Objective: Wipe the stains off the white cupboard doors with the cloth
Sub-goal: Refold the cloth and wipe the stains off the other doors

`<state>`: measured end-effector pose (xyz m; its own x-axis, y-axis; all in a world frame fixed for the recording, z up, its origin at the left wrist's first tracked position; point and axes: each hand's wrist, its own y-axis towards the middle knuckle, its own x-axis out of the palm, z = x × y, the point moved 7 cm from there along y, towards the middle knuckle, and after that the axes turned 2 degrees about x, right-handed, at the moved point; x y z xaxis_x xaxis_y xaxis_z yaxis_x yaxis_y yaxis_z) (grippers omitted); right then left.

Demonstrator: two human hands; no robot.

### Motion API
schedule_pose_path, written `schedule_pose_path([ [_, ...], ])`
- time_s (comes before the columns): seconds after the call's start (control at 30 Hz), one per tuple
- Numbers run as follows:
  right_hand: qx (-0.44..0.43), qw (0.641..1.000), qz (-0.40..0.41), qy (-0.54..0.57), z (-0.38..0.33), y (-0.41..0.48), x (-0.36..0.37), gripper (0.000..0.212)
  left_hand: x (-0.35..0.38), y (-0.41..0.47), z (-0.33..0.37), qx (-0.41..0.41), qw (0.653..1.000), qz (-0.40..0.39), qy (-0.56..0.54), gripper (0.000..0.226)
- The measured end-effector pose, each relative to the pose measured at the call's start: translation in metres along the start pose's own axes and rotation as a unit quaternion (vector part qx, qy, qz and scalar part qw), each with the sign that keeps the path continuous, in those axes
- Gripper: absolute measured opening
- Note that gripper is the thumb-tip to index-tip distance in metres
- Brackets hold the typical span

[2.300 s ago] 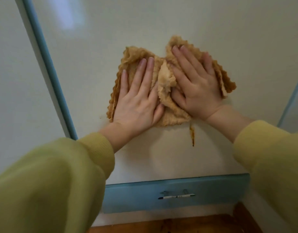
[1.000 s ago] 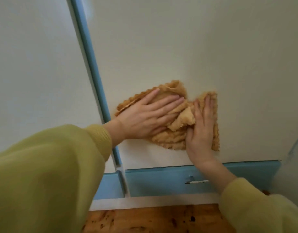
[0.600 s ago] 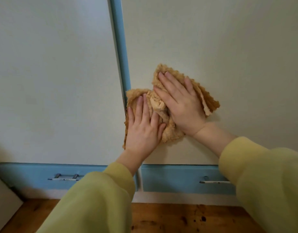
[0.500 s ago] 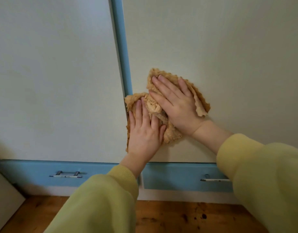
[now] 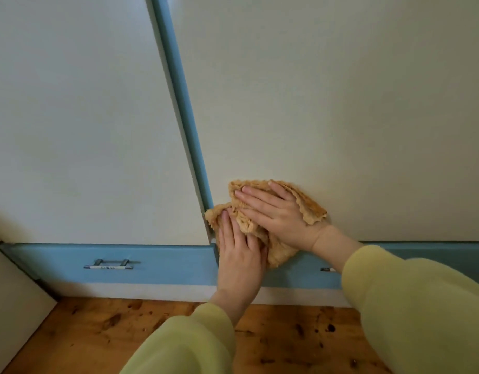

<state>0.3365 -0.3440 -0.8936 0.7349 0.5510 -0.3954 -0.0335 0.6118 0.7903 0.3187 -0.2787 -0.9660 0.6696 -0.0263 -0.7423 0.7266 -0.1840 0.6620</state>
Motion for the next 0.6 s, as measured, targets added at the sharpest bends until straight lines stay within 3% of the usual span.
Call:
schedule_pose_path([
  [0.13, 0.010, 0.999, 0.031, 0.014, 0.018, -0.020, -0.025, 0.023, -0.010, 0.006, 0.020, 0.049, 0.999, 0.020, 0.000, 0.054],
  [0.3, 0.076, 0.994, 0.033, -0.075, 0.058, -0.061, -0.063, 0.027, -0.021, 0.036, 0.061, 0.161, 0.985, 0.058, -0.008, 0.055],
  [0.5, 0.275, 0.952, -0.018, -0.130, 0.108, -0.129, -0.113, 0.040, -0.037, 0.073, 0.133, 0.293, 0.950, 0.103, -0.023, 0.047],
  [0.6, 0.429, 0.895, 0.065, -0.101, 0.132, -0.160, -0.142, 0.046, -0.038, 0.088, 0.180, 0.329, 0.937, 0.114, 0.001, 0.052],
])
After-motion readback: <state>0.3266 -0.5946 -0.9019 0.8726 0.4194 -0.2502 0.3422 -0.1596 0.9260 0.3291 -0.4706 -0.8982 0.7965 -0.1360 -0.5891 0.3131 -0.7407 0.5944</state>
